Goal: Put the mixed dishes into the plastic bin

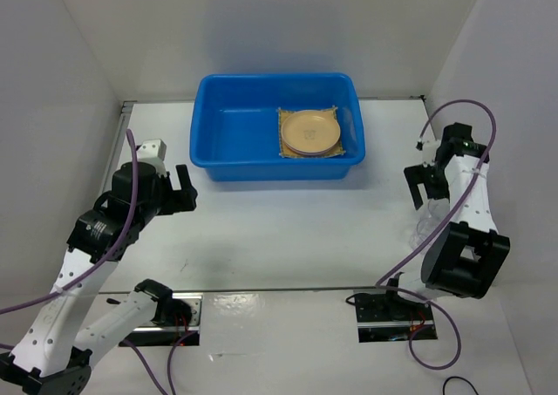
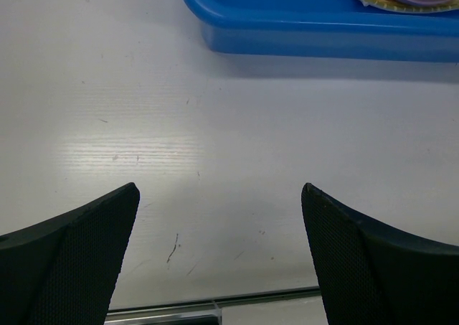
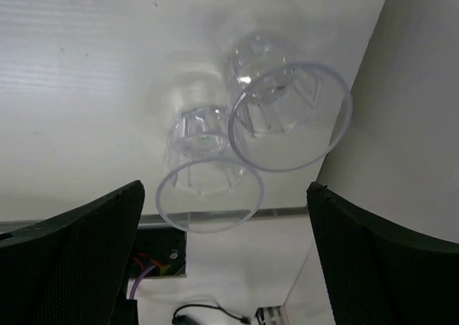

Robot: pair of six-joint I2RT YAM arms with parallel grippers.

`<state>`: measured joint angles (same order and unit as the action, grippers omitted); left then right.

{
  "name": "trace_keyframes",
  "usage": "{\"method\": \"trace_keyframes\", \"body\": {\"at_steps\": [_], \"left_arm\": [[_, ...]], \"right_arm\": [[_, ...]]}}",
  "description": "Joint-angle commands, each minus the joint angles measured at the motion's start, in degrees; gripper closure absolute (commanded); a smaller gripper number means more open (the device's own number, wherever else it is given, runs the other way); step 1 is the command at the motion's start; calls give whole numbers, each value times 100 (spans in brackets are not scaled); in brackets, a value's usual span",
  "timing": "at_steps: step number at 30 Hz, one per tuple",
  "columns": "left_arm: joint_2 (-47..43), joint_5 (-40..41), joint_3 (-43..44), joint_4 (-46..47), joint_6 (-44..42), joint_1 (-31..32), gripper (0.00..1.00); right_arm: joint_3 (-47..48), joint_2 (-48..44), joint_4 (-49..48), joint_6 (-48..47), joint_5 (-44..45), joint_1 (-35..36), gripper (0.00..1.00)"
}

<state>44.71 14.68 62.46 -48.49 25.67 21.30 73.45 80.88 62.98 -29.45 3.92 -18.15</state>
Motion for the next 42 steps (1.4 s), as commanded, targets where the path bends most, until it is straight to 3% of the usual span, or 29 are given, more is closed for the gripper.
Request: {"method": "trace_keyframes", "body": {"at_steps": [1,11,20,21,22,24,25,28,37,40,42], "left_arm": [[-68,-79,-23,173,-45,76,0],[-173,26,-23,173,-45,129,0],[-226,132,-23,173,8,129,0],[-226,132,-23,173,60,129,0],[-278,184,-23,173,61,129,0],[-278,185,-23,173,61,129,0],[-278,185,-23,173,61,129,0],[-331,185,-23,173,61,129,0],[-437,290,-23,173,61,129,0],[-498,290,-23,173,114,129,0],[-498,342,-23,173,114,129,0]], "right_arm": [[-181,-354,-681,-192,56,-302,2],[-612,269,-1156,-140,-260,-523,9],[-841,964,-1332,-140,-735,-523,38],[-841,965,-1332,-140,-735,-523,42],[-841,1017,-1332,-140,-735,-523,55],[-701,1017,-1332,-140,-735,-523,68],[-648,1017,-1332,-140,-735,-523,81],[-271,886,-1113,-140,-787,-523,100],[2705,209,-287,-490,-1447,-410,100],[3654,296,98,-614,-1246,511,100],[4201,498,345,-501,-868,1530,100]]}}
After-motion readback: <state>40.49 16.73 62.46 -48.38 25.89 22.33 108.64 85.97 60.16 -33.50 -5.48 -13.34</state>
